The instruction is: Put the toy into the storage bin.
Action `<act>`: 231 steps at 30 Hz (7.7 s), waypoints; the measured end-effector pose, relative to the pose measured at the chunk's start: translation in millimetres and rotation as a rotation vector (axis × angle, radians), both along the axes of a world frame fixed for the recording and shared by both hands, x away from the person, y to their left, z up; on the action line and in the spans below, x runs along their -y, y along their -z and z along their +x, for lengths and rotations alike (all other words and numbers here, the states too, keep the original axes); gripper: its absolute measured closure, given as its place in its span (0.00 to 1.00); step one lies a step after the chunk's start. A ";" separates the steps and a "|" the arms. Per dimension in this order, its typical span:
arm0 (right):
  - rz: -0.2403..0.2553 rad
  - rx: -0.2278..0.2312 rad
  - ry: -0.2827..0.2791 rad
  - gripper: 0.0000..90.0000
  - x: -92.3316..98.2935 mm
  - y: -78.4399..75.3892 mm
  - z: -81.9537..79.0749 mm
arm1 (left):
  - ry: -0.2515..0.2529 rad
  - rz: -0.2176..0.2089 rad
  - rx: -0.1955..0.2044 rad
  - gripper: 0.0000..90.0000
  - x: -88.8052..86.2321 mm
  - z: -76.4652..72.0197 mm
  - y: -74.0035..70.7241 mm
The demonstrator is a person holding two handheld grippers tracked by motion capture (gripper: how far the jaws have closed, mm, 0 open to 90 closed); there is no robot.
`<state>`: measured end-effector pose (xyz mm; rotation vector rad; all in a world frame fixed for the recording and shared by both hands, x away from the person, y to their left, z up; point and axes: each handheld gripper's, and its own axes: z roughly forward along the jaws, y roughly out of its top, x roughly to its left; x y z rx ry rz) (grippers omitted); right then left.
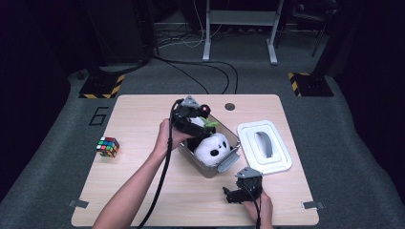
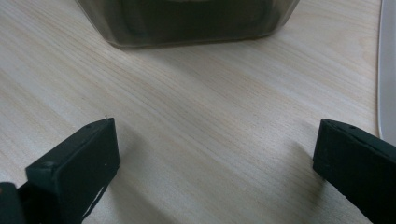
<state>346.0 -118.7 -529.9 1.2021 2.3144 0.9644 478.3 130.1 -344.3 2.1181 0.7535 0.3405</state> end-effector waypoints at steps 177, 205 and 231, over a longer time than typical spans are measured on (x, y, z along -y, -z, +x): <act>-0.002 0.002 -0.004 0.00 -0.3 0.1 0.2 | -0.285 -0.047 -0.042 0.06 -139.1 -20.9 20.7; -0.003 0.001 -0.006 0.00 -0.2 0.0 0.4 | -0.670 -0.057 -0.124 0.00 -290.6 -1.7 110.8; -0.004 0.002 -0.005 0.00 -0.3 0.1 0.3 | -0.724 0.000 -0.135 0.37 -303.2 -8.8 155.3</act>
